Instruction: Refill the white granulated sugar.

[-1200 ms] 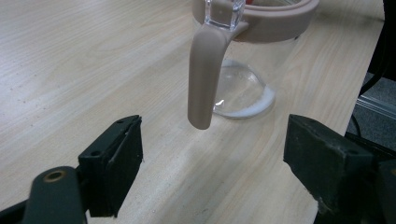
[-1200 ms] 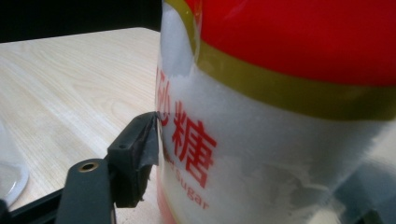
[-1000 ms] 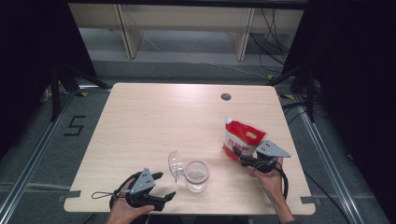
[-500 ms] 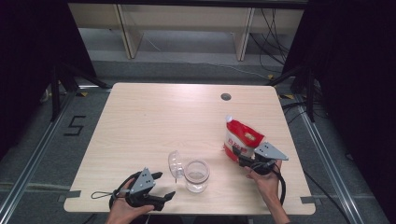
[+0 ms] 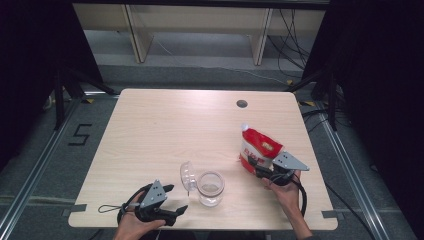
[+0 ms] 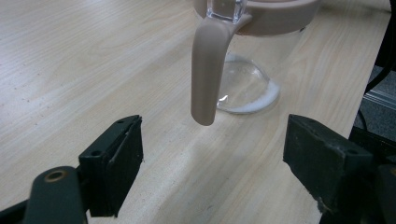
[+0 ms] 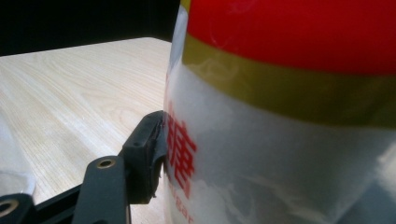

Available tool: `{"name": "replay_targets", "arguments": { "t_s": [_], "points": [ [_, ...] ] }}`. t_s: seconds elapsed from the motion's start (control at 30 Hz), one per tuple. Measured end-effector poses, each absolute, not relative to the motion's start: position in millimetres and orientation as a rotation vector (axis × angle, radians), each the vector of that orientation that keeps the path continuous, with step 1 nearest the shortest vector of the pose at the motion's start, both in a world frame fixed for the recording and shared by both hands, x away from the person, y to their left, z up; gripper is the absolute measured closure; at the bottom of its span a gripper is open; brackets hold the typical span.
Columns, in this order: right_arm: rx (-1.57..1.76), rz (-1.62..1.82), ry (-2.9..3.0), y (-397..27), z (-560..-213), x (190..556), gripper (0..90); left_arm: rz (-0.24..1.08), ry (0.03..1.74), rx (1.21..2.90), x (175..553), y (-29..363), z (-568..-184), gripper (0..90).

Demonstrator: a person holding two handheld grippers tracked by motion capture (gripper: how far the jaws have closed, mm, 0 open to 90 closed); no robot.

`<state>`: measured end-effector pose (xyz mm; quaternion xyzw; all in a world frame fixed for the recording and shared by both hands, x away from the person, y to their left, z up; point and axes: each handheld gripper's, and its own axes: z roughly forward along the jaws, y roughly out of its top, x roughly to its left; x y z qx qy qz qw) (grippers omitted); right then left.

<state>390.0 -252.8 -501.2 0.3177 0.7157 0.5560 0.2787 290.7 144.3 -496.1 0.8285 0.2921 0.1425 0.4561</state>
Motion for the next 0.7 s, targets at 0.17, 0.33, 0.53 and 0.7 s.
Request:
{"name": "replay_targets", "arguments": {
  "t_s": [0.17, 0.33, 0.53, 0.7],
  "points": [
    [0.87, 1.481, 1.929, -252.5, -502.7, 389.5, 40.1, 0.342, 0.724, 2.035, 290.2, 143.5, -496.7, 19.6],
    [0.866, 1.486, 1.95, -252.3, -506.1, 392.2, 39.7, 0.325, 0.719, 2.032, 290.5, 142.2, -498.1, 19.6],
    [0.891, 1.509, 1.931, -251.3, -509.4, 393.2, 39.5, 0.331, 0.722, 2.036, 290.4, 142.3, -498.0, 19.6],
    [0.912, 1.519, 1.933, -249.9, -512.4, 394.1, 39.3, 0.317, 0.724, 2.038, 289.9, 140.7, -499.3, 19.6]
  ]
}}
